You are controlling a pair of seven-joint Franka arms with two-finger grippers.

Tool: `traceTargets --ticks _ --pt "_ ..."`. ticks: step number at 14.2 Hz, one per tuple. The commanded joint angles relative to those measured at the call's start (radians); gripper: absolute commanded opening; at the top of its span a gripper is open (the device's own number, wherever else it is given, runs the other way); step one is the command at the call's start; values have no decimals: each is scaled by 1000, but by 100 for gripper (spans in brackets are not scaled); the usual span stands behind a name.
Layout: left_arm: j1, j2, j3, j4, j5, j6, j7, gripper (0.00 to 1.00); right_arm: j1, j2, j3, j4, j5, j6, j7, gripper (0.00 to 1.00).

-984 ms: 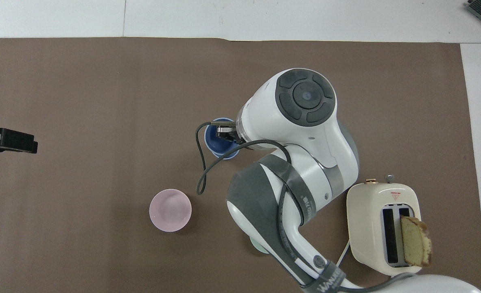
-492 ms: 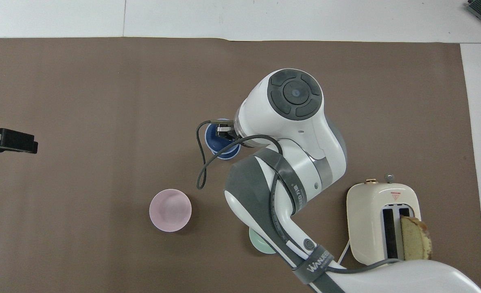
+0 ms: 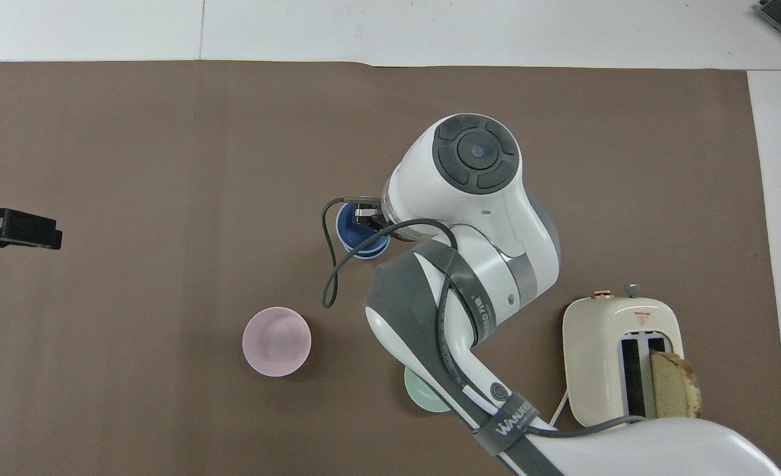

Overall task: Stack blue cups with both arms
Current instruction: 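Lower the held cup into the centered cup and open the right gripper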

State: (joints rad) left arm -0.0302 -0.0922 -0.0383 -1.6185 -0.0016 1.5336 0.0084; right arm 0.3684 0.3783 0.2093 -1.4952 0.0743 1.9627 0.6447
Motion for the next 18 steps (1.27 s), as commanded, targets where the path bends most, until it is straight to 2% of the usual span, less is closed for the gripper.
traceTargets --ticks 1,6,10,14,15,16,17,18 --pt "7 -26 -5 -32 -8 13 -5 100 -16 -2 7 -11 5 -5 15 0" --pt "6 -24 -5 -32 -8 13 -5 100 -20 4 7 -34 5 22 0 0" --pt "6 -24 -5 -34 -8 13 -5 100 -8 39 7 -60 5 80 4 0" --pt "6 -26 -5 -34 -8 14 -5 100 -8 44 7 -66 5 81 3 0" --pt "4 -24 -5 -34 -8 14 -5 100 -9 44 7 -69 5 81 3 45" --pt "4 -24 -5 -35 -8 14 -5 100 -9 44 7 -69 5 81 3 69" --pt "4 -24 -5 -35 -8 14 -5 100 -9 44 7 -68 5 82 3 99" --pt "4 -24 -5 -35 -8 14 -5 100 -9 44 7 -66 2 82 0 100"
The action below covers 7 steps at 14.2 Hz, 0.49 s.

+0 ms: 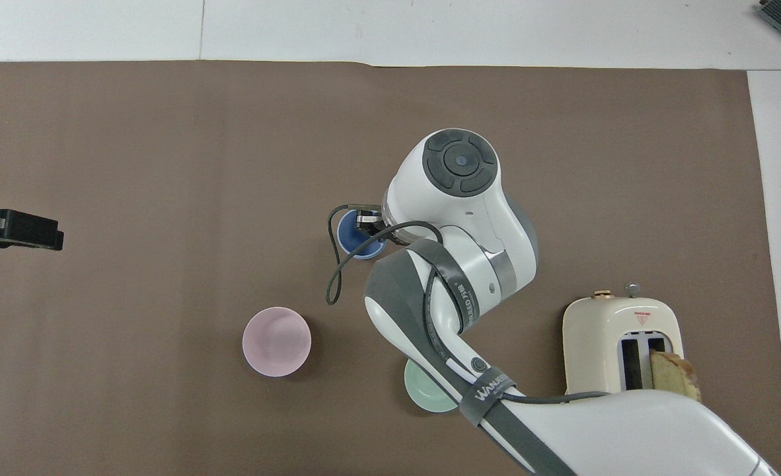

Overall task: Stack blue cups with both arms
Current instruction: 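Lower the held cup into the centered cup and open the right gripper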

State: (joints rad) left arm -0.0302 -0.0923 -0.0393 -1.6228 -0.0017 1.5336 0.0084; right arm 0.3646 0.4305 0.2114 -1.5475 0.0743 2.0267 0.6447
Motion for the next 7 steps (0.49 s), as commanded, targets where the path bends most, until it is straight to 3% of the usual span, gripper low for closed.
traceTargets --ticks 1,7 --pt "4 -24 -4 -31 -7 14 -5 100 -9 -9 5 -13 2 18 0 100" --pt "4 -24 -4 -31 -7 13 -5 100 -16 -10 -1 16 -22 1 1 100"
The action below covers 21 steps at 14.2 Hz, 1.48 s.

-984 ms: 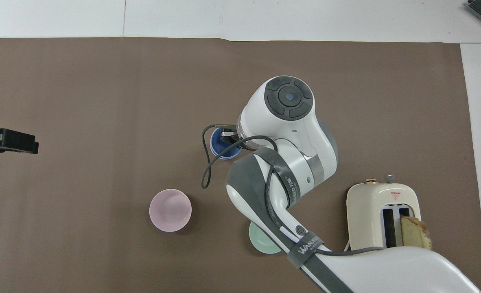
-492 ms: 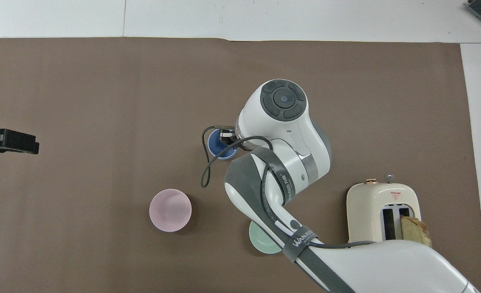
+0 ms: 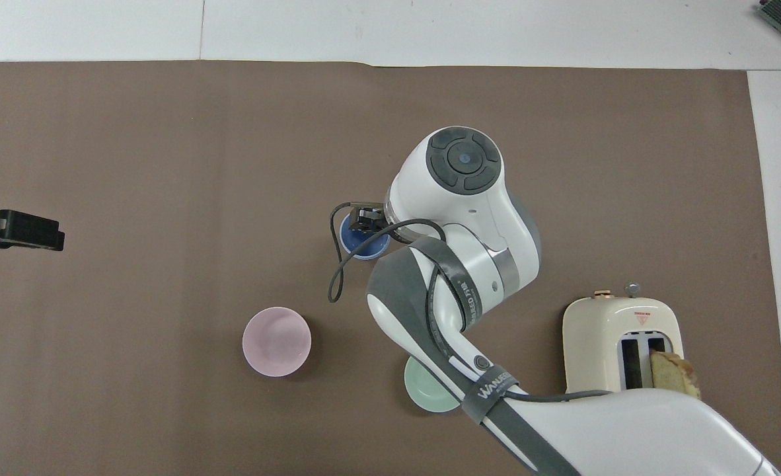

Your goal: Stack blue cups with both arms

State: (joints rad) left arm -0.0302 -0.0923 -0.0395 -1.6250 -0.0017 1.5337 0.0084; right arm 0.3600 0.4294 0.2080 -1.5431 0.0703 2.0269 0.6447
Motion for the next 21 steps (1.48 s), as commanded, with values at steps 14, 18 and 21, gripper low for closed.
traceTargets --ticks 14,18,21 --pt "4 -24 -3 -29 -7 14 -2 100 -243 -179 -1 113 -60 -264 -262 100" --pt "4 -23 -3 -27 -7 14 -2 100 -280 -195 -22 155 -69 -358 -365 100" --pt "4 -21 -3 -24 -7 14 -4 100 -291 -227 -100 182 -67 -413 -450 100"
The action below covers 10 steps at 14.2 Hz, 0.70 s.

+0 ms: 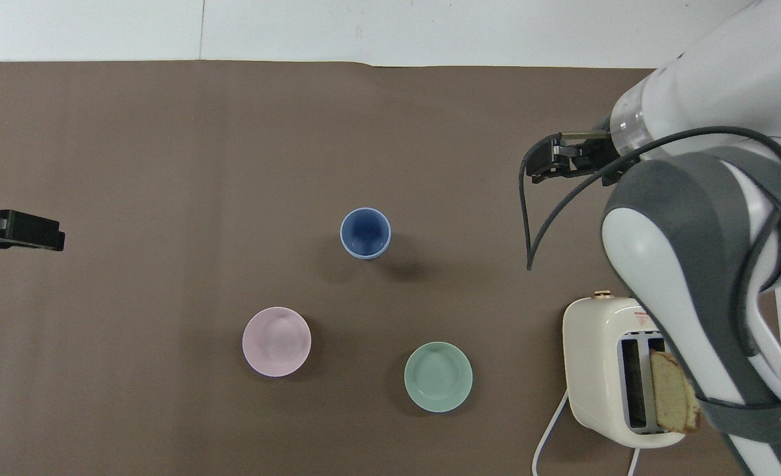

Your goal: Stack blue cups with both arms

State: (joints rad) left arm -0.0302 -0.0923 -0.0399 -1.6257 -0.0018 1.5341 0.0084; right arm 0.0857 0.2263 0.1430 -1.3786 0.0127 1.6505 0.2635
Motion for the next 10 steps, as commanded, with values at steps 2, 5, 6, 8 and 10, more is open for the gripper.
traceTargets --ticks 2,5,6,8,10 --pt "3 -18 -3 -19 -7 14 -4 100 -20 -48 -68 18 -11 -70 -134 100" --pt "6 -15 -3 -13 -6 14 -2 100 -37 -90 -80 12 -37 -86 -168 100" --pt "10 -17 -3 -14 -7 14 1 100 -50 -99 -77 10 -49 -86 -179 100" --pt "6 -18 -3 -20 -7 14 -2 100 -70 -119 -77 -10 -45 -87 -193 100" --pt "1 -18 -3 -20 -9 29 -5 100 -87 -131 -77 -22 -33 -104 -202 100"
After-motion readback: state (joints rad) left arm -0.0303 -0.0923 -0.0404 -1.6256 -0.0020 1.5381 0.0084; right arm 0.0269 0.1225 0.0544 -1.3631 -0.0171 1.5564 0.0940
